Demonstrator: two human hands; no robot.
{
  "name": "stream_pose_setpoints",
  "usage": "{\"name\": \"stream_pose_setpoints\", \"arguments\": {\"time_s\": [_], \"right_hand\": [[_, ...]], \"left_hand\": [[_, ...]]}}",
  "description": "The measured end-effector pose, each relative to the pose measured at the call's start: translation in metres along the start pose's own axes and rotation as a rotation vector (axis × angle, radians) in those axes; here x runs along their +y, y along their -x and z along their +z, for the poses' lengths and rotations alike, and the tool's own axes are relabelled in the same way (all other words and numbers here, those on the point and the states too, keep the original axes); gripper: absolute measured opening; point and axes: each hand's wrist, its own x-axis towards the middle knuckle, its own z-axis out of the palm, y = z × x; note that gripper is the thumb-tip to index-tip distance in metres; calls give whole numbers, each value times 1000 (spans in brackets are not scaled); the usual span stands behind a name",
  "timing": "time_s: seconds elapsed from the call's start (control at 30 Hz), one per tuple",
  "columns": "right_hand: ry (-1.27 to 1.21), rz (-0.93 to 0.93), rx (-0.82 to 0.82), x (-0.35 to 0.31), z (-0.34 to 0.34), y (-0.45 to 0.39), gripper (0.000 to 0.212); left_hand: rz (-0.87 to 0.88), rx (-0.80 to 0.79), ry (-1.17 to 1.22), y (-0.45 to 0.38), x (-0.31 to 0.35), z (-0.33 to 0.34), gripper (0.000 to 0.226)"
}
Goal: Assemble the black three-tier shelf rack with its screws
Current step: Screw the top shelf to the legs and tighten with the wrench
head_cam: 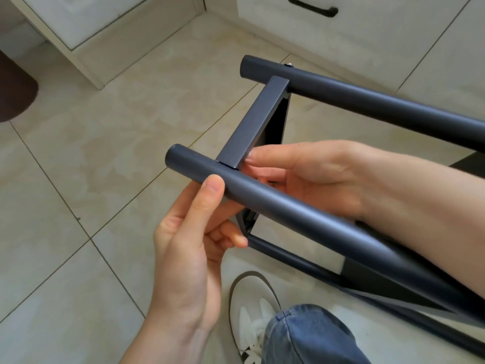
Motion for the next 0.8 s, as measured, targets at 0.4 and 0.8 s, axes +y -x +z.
{"name": "stream_pose_setpoints", "arguments": {"time_s": [0.4, 0.8], "right_hand": [[24, 128, -158, 1, -5, -8, 26], [-38, 136, -192, 0, -5, -8, 25]], "left_hand": [[25, 79, -71, -4, -4, -2, 23], [45, 87, 38, -2, -13, -1, 25]]}}
